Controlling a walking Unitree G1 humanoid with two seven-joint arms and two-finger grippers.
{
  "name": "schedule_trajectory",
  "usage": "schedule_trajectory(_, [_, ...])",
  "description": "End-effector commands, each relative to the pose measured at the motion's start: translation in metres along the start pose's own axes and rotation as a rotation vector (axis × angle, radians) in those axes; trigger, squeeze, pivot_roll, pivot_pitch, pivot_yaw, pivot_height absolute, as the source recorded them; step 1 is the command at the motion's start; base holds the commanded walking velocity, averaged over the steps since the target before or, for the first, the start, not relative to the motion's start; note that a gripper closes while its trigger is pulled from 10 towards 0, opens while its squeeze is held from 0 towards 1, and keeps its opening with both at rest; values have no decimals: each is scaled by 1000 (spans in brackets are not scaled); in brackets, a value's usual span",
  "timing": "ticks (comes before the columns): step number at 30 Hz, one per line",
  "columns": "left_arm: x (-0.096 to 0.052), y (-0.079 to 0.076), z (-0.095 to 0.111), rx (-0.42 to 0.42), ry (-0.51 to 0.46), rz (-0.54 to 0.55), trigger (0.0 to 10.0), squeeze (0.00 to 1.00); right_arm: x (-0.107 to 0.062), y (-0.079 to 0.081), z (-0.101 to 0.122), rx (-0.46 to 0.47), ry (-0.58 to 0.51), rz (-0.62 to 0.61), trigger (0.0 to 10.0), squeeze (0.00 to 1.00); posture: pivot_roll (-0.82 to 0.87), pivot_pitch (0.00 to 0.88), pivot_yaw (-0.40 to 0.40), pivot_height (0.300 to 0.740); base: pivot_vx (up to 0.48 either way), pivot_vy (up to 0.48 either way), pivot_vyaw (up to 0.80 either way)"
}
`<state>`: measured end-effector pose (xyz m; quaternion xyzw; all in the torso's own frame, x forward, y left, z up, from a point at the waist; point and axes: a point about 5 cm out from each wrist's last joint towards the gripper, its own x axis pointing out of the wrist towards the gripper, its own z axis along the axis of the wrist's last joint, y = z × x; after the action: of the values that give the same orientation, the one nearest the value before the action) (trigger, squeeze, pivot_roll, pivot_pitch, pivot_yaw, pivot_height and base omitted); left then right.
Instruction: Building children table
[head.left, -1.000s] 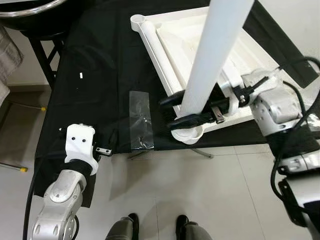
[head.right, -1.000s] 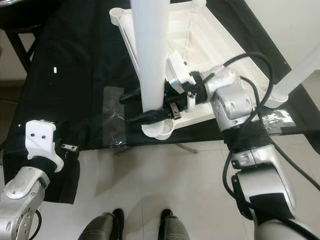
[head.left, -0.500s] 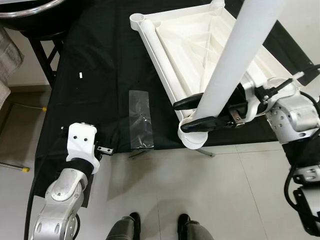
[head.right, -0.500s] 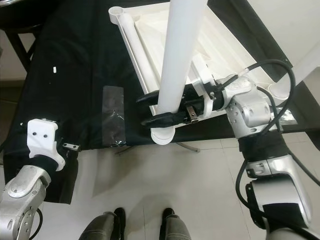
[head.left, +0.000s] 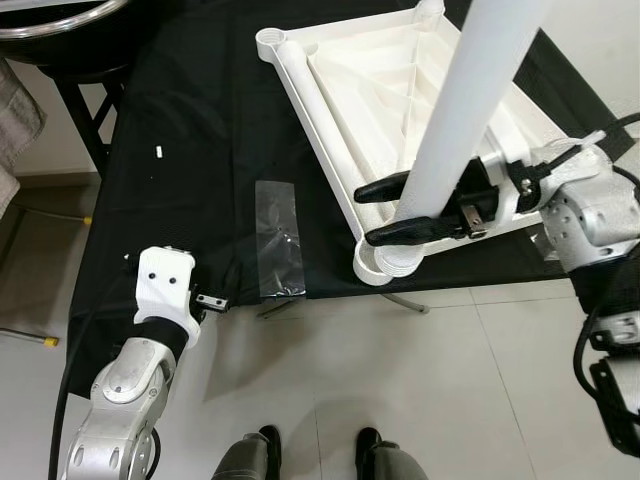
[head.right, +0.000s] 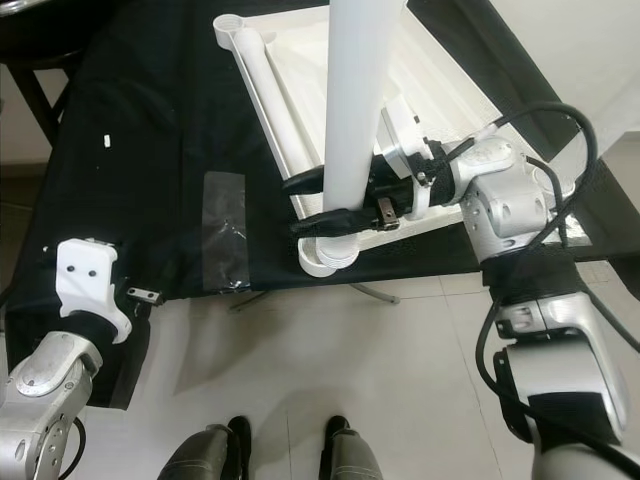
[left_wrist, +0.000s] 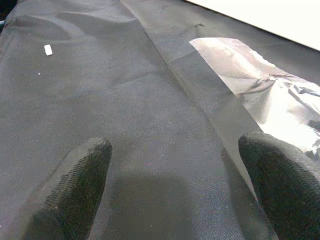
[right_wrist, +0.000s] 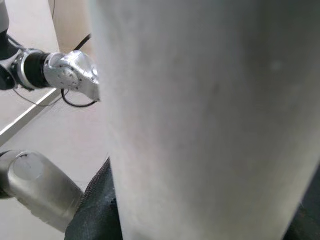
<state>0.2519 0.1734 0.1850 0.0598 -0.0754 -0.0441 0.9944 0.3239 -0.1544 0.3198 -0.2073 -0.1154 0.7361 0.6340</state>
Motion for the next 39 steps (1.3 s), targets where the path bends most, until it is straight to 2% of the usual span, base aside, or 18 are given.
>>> schedule_trajectory(1, [-4,-2,-4,4,27,-11,10000,0,3,1,-2,1,-3,21,10000,0,141,332,3,740,0,0,0])
schedule_trajectory(13, [-6,-1,-3,6,26,-1,10000,0,12,1,-8,33,-42,41,10000,0,143,342,-5,740,0,0,0])
schedule_trajectory(23, [-7,-1,-3,3,29,2,10000,0,-1,-5,-7,30,-14,-17,10000,0,142,349,-6,740,0,0,0])
schedule_trajectory(39, [-7,-1,-3,2,32,1,10000,0,-7,-7,-9,44,2,-39,10000,0,141,356,-5,740,0,0,0])
